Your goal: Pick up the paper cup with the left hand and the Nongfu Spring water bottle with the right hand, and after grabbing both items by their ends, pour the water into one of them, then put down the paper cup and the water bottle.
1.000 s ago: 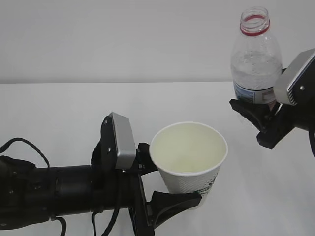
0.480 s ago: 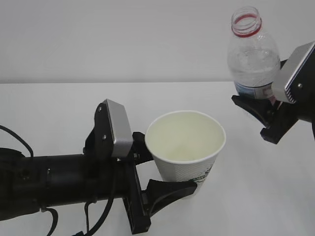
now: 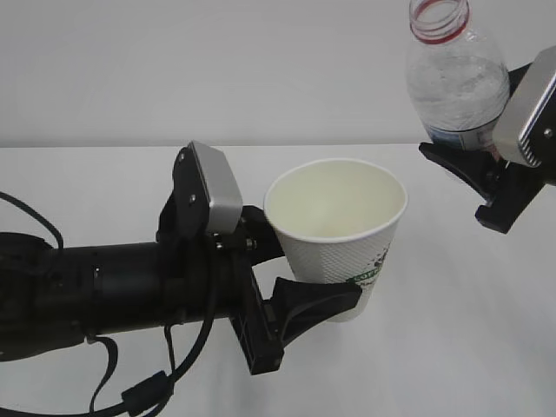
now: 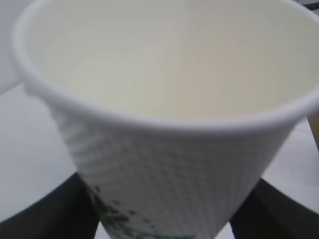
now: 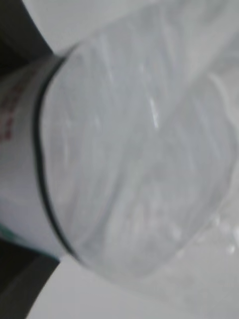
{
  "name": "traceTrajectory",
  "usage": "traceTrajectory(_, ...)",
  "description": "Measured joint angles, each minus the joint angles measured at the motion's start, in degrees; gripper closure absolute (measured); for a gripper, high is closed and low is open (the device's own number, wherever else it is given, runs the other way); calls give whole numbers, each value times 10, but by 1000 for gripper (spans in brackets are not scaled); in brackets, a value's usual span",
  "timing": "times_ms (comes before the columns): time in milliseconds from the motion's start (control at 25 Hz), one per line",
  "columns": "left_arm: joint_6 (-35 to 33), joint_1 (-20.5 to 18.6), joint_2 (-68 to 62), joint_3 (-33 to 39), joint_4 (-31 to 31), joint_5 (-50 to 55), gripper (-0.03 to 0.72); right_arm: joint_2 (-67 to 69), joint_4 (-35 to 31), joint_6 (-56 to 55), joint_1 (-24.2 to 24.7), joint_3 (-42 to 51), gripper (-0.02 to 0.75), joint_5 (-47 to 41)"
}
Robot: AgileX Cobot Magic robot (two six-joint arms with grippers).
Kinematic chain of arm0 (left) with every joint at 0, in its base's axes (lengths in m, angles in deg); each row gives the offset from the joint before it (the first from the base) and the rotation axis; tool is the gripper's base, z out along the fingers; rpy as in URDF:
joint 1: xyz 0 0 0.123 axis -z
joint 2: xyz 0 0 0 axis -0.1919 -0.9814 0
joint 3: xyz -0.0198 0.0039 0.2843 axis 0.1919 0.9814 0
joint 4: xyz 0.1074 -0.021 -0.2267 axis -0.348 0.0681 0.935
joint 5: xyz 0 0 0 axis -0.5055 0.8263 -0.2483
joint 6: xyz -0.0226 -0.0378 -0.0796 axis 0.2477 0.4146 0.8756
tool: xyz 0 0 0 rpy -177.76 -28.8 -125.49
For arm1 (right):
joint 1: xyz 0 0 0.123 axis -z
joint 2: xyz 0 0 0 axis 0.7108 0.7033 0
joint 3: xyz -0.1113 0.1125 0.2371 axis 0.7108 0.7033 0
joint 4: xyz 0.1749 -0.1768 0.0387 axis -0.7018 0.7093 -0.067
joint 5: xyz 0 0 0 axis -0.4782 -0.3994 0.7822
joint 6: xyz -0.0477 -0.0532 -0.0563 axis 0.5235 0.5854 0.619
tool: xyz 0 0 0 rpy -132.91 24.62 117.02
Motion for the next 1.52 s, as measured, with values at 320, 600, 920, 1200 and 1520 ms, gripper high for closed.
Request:
traceTrajectory(320,10,0,1,-15,-22,34,167,0,17,0,0,-7,215,-23)
traceTrajectory(600,49,0,3,-35,-50,60,167,0,29,11,0,-26,215,-28)
traceTrajectory(920,54,2,19,-46,-55,86,167,0,30,41,0,-48,215,-59)
traceTrajectory(1200,54,2,19,-46,-56,90,171,0,30,87,0,-49,215,-59)
traceTrajectory(1520,54,2,19,-46,-57,92,172,0,30,117,0,-49,215,-59)
